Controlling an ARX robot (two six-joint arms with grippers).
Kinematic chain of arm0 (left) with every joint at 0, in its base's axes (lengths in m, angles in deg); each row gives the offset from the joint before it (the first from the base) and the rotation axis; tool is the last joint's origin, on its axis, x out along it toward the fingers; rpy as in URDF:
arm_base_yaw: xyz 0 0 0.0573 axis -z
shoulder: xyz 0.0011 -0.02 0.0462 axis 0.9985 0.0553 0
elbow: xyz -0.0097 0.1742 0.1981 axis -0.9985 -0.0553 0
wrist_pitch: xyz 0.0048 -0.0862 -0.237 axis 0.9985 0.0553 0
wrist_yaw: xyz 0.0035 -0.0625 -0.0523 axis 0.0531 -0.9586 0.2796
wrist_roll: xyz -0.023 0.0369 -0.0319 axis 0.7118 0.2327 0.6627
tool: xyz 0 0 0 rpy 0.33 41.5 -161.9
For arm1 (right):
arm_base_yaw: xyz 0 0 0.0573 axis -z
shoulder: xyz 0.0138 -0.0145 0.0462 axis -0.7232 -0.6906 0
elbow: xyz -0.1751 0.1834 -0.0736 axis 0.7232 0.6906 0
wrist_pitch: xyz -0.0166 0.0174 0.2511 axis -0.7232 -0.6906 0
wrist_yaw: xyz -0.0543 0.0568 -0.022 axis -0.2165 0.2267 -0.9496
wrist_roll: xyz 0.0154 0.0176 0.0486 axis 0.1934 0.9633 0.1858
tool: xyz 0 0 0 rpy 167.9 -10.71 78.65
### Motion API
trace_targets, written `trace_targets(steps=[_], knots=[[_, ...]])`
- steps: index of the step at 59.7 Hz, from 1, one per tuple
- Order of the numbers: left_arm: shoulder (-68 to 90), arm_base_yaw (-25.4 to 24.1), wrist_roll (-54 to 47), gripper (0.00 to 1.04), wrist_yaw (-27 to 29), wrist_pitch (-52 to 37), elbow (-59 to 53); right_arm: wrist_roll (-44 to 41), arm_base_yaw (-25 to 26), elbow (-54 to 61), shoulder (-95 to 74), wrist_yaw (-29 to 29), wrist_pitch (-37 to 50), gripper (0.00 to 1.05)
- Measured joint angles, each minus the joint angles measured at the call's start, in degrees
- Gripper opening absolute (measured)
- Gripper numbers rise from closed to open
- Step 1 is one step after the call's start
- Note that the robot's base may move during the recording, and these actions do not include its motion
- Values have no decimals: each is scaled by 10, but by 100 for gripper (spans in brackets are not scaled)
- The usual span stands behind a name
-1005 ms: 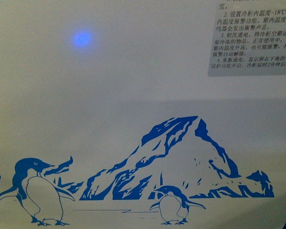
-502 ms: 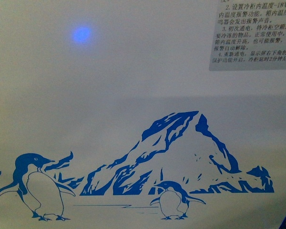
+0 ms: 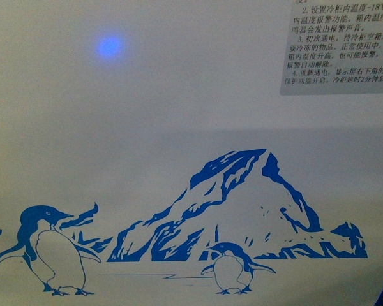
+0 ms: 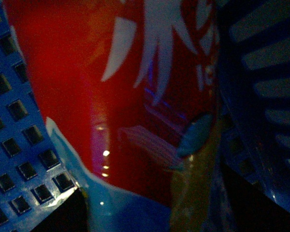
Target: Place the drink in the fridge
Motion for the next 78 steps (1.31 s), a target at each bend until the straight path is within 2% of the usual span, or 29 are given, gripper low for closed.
trace_targets(steps=[4,8,29,46,64,78], knots=[[0,0,0,97,0,0,0,2,0,30,16,6,9,46],[0,0,0,97,0,0,0,2,-1,61,33,16,19,44],[0,0,0,97,0,0,0,5,-32,209,185,65,78,43],[0,0,0,97,0,0,0,4,-60,351,439,132,97,42],[0,0,0,97,0,0,0,5,-53,489,791,204,19,42],[0,0,0,97,0,0,0,17,-14,544,1124,275,-113,42]])
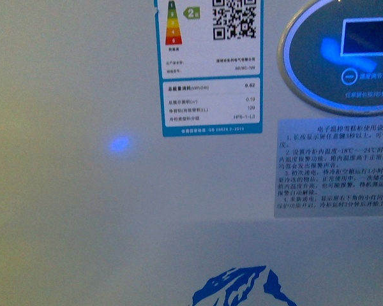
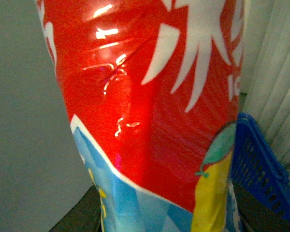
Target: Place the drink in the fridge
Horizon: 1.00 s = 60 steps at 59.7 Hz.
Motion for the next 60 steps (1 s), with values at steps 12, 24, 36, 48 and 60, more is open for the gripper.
trace_targets(steps=[12,24,36,48,60], knots=[[0,0,0,97,0,0,0,11,34,16,239,70,-132,42],[0,0,0,97,0,0,0,16,54,16,348,68,-169,42],[0,0,0,97,0,0,0,24,-20,23,377,-20,-153,42],[0,0,0,97,0,0,0,37,-155,65,398,-162,-150,42],[0,0,0,97,0,0,0,26,-281,85,405,-281,-136,42]])
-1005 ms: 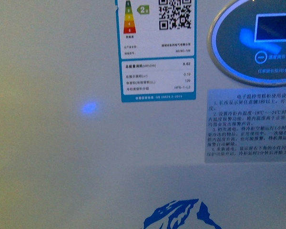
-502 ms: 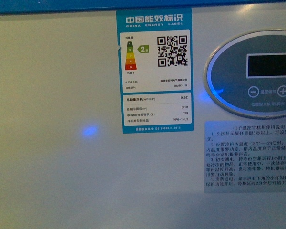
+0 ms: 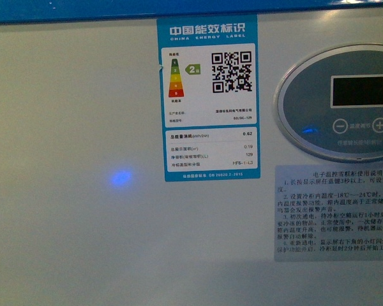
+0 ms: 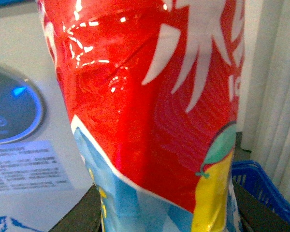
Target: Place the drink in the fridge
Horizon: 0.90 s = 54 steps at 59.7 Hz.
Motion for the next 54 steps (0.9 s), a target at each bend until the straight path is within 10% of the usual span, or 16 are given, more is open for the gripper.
trace_targets(steps=[10,54], knots=[[0,0,0,97,0,0,0,-24,-79,15,5,-65,22,42],[0,0,0,97,0,0,0,-44,-114,97,38,-281,105,42]])
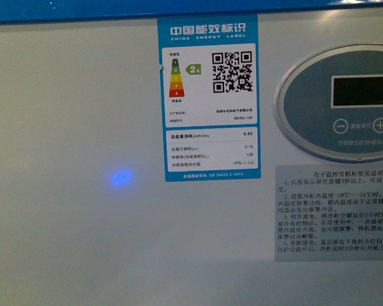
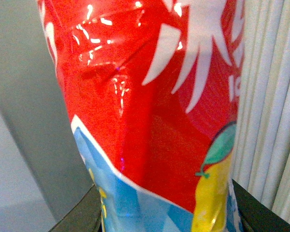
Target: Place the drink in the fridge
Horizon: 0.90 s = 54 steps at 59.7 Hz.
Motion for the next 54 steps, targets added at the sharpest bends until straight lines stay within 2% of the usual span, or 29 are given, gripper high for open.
trace_targets(steps=[54], knots=[[0,0,0,97,0,0,0,0,1,8,4,-1,0,42]])
